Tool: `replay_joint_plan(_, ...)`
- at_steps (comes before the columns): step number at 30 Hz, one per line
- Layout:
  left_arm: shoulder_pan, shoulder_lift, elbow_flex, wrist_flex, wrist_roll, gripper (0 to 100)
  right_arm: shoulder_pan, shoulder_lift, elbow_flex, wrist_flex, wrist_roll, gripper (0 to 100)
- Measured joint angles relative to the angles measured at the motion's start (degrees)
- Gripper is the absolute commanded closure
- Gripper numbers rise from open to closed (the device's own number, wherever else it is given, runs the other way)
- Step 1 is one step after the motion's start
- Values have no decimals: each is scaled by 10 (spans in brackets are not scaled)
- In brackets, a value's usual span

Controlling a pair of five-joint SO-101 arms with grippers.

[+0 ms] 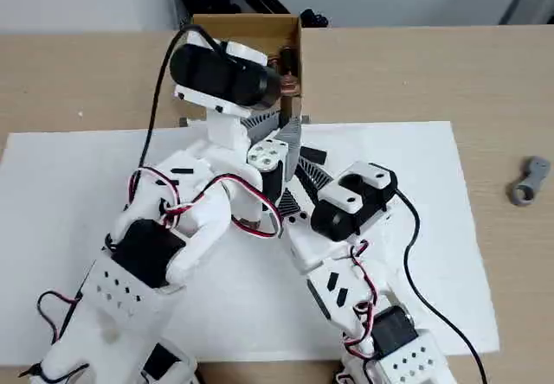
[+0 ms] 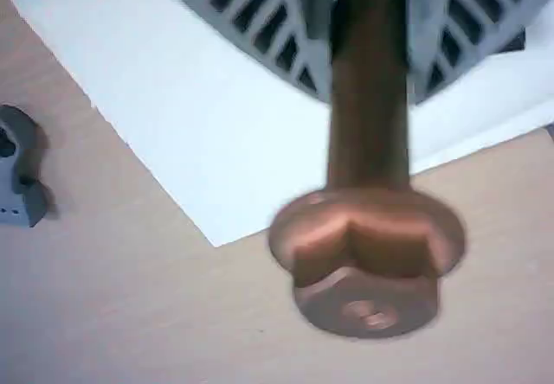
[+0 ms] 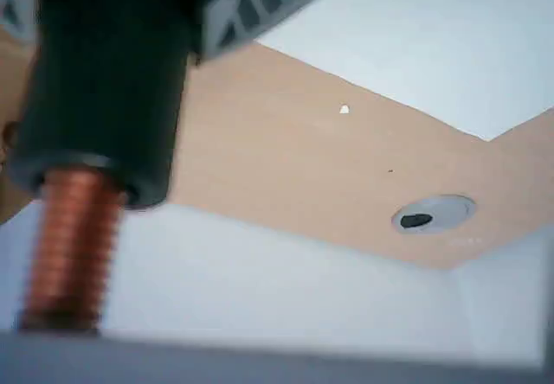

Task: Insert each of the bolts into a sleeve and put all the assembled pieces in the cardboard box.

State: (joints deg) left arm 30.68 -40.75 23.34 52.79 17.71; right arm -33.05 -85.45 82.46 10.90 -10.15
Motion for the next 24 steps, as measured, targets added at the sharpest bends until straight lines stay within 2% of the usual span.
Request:
replay_joint_plan(8, 0, 0, 4, 0, -1, 993, 0, 0, 0, 0, 0, 995)
replay_joint_plan(16, 0, 0, 11, 43, -19, 912, 0, 0, 1, 0, 0, 995)
replay_joint_plan(24, 0, 0, 11, 51, 13, 851, -2, 0, 1, 0, 0, 995)
